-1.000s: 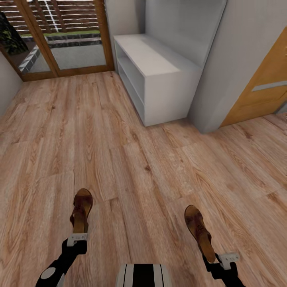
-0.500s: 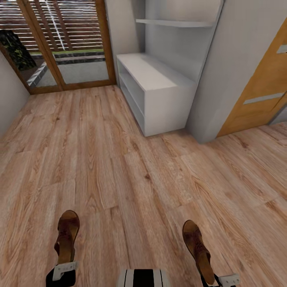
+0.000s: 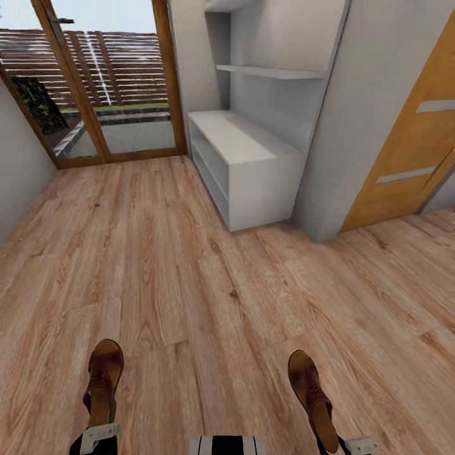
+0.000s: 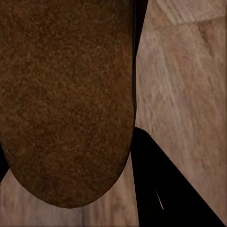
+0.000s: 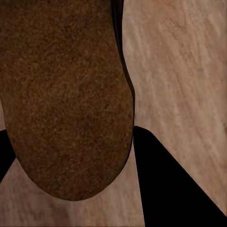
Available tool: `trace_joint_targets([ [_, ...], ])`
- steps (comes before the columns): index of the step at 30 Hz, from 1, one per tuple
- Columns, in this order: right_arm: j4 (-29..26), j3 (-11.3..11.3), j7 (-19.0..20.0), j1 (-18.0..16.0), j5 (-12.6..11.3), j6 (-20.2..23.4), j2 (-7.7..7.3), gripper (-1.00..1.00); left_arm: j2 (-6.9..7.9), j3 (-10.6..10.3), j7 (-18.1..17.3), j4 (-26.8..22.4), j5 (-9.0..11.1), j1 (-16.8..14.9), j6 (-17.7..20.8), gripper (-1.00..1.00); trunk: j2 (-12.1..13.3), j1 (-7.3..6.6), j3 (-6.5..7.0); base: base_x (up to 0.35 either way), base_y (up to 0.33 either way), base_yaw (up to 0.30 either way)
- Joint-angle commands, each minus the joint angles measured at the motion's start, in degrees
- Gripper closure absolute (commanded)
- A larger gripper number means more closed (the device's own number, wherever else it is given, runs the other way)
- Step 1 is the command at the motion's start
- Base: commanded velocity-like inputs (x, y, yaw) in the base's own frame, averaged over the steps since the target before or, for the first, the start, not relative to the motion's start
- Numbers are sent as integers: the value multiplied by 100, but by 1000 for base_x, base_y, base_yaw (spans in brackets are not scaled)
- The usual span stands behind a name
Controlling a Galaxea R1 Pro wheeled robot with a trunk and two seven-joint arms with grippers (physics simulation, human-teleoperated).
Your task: Pick up the two gym shoes and the two sandals from the corridor floor and place them onto the hallstand (shoe rack) in the corridor, making sure they are on the rack and not on the floor. Arrange them so the two gym shoes are next to each other and the two sandals are next to each other.
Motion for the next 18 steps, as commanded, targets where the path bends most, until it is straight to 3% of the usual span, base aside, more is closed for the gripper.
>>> trace_joint_targets([
  [1, 5, -50, 36, -3, 20, -9, 2, 100, -4, 31, -49, 6, -17, -2, -11, 100, 0, -3, 28, 0, 0, 0],
  [14, 7, -50, 34, -3, 26, -9, 14, 100, -11, 34, -46, 60, -9, 4, -12, 100, 18, -37, 433, 0, 0, 0],
  [18, 40, -50, 34, -3, 26, -9, 27, 100, -16, 34, -46, 106, -4, 4, -15, 100, 178, -125, 541, 0, 0, 0],
])
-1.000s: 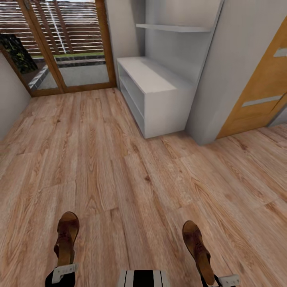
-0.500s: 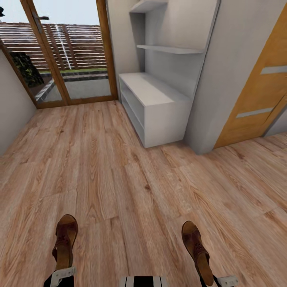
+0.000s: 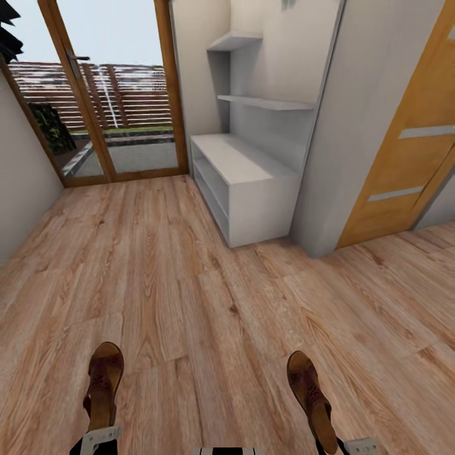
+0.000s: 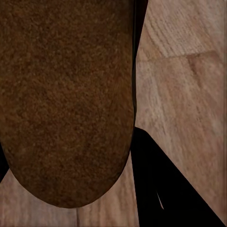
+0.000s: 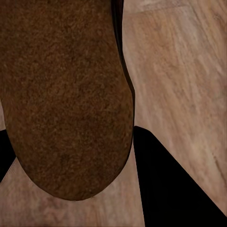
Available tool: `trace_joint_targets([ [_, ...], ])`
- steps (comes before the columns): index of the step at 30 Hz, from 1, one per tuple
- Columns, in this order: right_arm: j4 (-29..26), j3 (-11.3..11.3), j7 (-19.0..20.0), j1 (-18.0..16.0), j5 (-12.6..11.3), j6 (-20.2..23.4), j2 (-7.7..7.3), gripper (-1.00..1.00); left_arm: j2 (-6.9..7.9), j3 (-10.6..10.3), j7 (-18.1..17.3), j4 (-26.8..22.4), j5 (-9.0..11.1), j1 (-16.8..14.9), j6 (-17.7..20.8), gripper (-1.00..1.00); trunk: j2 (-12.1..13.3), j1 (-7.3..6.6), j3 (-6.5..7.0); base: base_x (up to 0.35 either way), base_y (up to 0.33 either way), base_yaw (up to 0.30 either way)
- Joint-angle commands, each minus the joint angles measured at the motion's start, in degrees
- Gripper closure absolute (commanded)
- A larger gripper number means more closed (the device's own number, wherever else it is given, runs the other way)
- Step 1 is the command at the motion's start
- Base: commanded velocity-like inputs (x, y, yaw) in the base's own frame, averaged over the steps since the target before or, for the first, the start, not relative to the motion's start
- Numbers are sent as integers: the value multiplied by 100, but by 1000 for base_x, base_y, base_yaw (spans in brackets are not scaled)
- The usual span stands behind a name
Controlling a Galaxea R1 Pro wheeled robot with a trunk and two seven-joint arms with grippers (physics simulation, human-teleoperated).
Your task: Pick up the two gym shoes and the two sandals from the corridor floor and place them onto the hallstand (shoe rack) in the corridor, making sure they are on the rack and not on the floor. Arrange them so the two gym shoes are next to each other and the two sandals are next to each other.
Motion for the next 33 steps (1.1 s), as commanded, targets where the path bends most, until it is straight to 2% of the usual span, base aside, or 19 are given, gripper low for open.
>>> trace_joint_targets([
  [1, 15, -48, 37, -3, 21, -9, 6, 100, -6, 32, -52, 12, -16, -3, -22, 100, 40, -24, 24, 0, 0, 0],
  [27, 33, -46, 37, -3, 19, -9, 14, 100, -35, 24, -52, 27, -23, -3, -124, 100, 1083, -595, 724, 0, 0, 5],
  [33, 33, -48, 37, -4, 20, -9, 14, 100, -42, 23, -52, 27, -11, -3, -129, 100, 1083, -595, 777, 0, 0, 82],
])
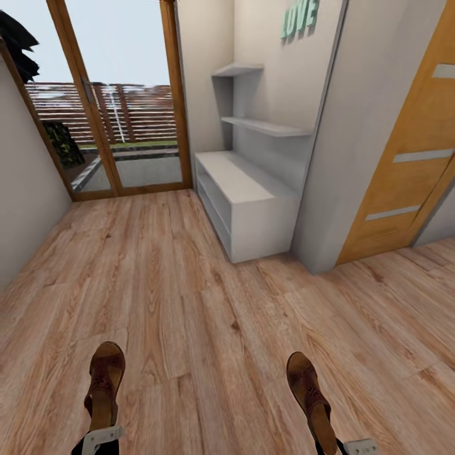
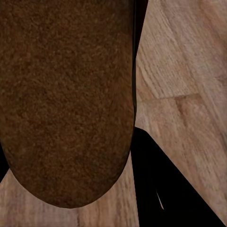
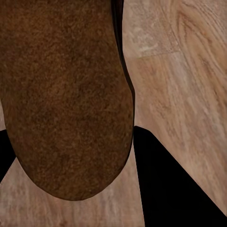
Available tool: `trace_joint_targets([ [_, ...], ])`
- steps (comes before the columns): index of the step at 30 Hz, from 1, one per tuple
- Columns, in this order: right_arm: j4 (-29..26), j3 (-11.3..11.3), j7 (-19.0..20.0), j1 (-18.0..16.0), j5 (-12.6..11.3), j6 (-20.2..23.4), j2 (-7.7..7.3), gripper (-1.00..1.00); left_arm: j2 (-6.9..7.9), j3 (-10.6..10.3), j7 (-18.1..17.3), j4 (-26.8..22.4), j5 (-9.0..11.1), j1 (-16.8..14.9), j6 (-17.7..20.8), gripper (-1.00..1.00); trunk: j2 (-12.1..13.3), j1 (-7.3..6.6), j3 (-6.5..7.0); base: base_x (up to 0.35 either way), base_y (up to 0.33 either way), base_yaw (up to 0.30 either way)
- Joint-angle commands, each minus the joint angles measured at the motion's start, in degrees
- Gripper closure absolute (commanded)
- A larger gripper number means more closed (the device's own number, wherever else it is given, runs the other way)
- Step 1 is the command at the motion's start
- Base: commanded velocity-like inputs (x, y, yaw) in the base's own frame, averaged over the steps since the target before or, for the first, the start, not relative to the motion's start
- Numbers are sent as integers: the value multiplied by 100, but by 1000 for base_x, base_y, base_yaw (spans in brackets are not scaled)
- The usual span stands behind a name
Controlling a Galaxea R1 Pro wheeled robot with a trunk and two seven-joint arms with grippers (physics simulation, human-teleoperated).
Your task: Pick up the two gym shoes and the two sandals from the corridor floor and place them onto the hallstand (shoe rack) in the corridor, making sure they are on the rack and not on the floor. Arrange them so the two gym shoes are next to each other and the two sandals are next to each other.
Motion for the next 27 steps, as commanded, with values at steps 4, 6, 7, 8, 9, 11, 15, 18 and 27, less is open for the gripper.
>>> trace_joint_targets([
  [4, 3, -48, 37, -3, 16, -9, 3, 100, 4, 38, -47, 4, -7, -4, -12, 100, -2, -1, 21, 9, 30, 64],
  [6, 3, -48, 37, -4, 15, -9, 4, 100, 8, 40, -46, 4, -3, -4, -12, 100, -2, -1, 27, 47, 155, 27],
  [7, 3, -48, 37, -4, 14, -9, 3, 100, 12, 40, -45, 4, -1, -4, -12, 100, -2, -1, 28, 65, 216, 16],
  [8, 3, -48, 37, -4, 14, -9, 4, 100, 13, 40, -45, 4, 0, -4, -12, 100, -2, -1, 30, 70, 232, 12],
  [9, 3, -48, 37, -3, 13, -9, 7, 100, 15, 41, -46, 4, 1, -4, -12, 100, -2, -1, 30, 77, 256, 8],
  [11, 3, -48, 37, -3, 13, -9, 8, 100, 17, 41, -45, 4, -1, -4, -12, 100, -2, -1, 31, 80, 267, 6],
  [15, 1, -48, 26, -3, 13, -9, 45, 100, 5, 38, -49, 4, 1, -4, -10, 100, -2, -1, 32, 87, 287, 120],
  [18, -4, -48, 21, -5, 13, -9, 115, 100, -7, 34, -52, 4, 3, -4, -11, 100, -2, -1, 32, 92, 294, 224],
  [27, -11, -48, 22, -3, 20, -9, 148, 100, -24, 33, -53, 17, 4, -4, -12, 100, -2, -1, 33, 96, 297, 135],
])
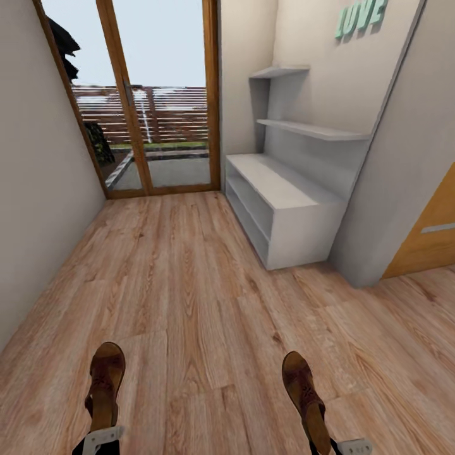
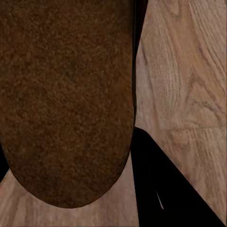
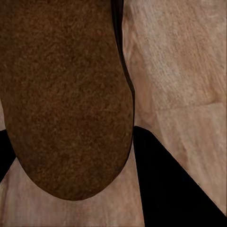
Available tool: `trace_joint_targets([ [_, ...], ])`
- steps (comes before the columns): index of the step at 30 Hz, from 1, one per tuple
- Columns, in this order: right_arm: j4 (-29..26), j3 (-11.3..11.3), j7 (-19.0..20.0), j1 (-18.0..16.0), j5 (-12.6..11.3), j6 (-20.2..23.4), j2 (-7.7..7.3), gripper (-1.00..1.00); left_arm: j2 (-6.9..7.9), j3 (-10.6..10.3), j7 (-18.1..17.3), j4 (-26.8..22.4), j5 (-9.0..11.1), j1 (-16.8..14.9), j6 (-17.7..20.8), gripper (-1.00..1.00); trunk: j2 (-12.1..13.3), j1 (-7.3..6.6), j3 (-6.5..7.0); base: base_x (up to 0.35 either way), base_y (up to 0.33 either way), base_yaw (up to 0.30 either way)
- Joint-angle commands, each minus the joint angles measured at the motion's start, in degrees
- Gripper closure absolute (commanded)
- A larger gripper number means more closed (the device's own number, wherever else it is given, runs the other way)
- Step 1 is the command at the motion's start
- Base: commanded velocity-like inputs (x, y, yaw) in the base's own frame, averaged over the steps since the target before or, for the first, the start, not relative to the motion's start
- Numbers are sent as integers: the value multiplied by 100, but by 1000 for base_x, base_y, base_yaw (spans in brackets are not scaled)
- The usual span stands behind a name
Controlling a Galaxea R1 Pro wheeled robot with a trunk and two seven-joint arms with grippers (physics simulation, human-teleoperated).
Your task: Pick up the two gym shoes and the two sandals from the corridor floor and place them onto the hallstand (shoe rack) in the corridor, making sure they are on the rack and not on the floor. Arrange them so the two gym shoes are next to each other and the two sandals are next to each other.
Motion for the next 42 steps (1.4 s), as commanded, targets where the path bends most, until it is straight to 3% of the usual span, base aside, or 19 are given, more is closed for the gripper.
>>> trace_joint_targets([
  [1, 3, -49, 41, -3, 18, -11, -3, 100, -4, 30, -51, 9, -11, -5, -13, 100, -2, 0, -4, 96, 298, 13],
  [20, 6, -49, 44, -4, 19, -11, 3, 100, 4, 38, -51, 195, -11, -5, -13, 100, -2, 0, -4, 109, 296, 2],
  [36, 14, -49, 36, -3, 15, -11, 11, 100, 4, 31, -51, 196, 6, -5, -13, 100, -2, 0, -4, 272, 199, 230],
  [42, 14, -54, 39, -4, 11, -11, 4, 100, 4, 30, -51, 196, 7, -5, -13, 100, -2, 0, -4, 302, 138, 40],
])
